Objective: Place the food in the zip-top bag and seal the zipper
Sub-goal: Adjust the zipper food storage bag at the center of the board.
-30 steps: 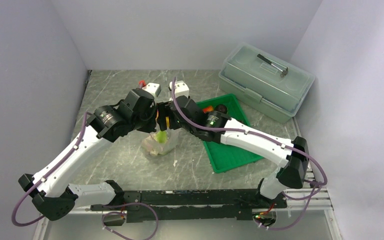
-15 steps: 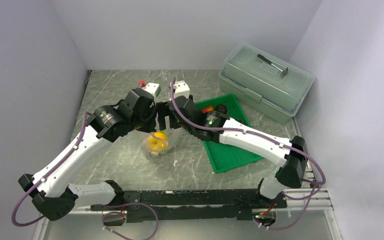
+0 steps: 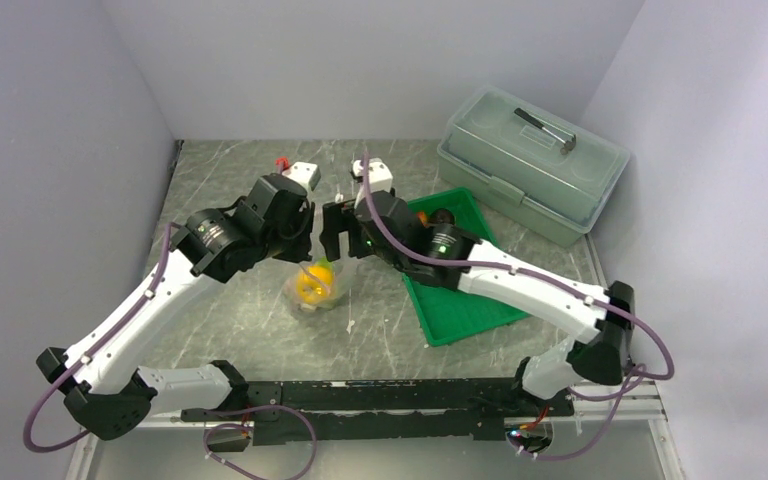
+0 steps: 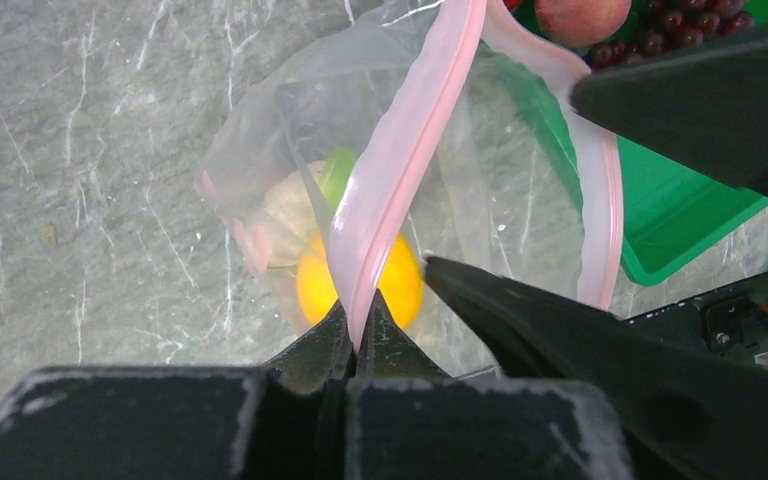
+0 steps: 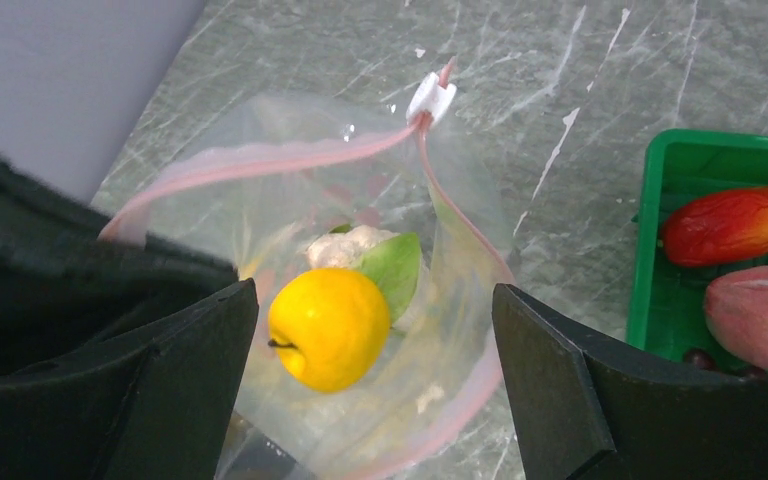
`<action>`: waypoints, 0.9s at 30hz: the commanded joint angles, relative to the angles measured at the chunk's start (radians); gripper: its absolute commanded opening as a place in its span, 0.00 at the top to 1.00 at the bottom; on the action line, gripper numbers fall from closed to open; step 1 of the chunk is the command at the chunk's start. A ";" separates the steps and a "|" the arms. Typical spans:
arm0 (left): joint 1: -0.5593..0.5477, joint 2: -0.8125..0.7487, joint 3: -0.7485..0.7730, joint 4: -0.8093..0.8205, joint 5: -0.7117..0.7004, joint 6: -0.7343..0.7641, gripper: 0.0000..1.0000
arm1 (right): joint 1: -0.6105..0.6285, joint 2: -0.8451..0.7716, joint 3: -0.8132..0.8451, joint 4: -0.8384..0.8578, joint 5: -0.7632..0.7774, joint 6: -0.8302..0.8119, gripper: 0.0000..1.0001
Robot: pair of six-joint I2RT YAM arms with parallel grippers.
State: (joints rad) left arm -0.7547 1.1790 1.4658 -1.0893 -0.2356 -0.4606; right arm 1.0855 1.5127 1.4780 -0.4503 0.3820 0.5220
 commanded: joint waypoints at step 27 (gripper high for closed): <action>0.016 0.165 0.390 -0.097 -0.092 0.068 1.00 | 0.004 -0.513 -0.206 -0.018 0.136 -0.027 0.11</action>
State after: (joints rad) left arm -0.7429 1.3384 1.8698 -1.1923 -0.3126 -0.4042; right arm 1.0855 1.0336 1.2919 -0.4740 0.4816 0.5110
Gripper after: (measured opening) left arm 0.011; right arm 0.894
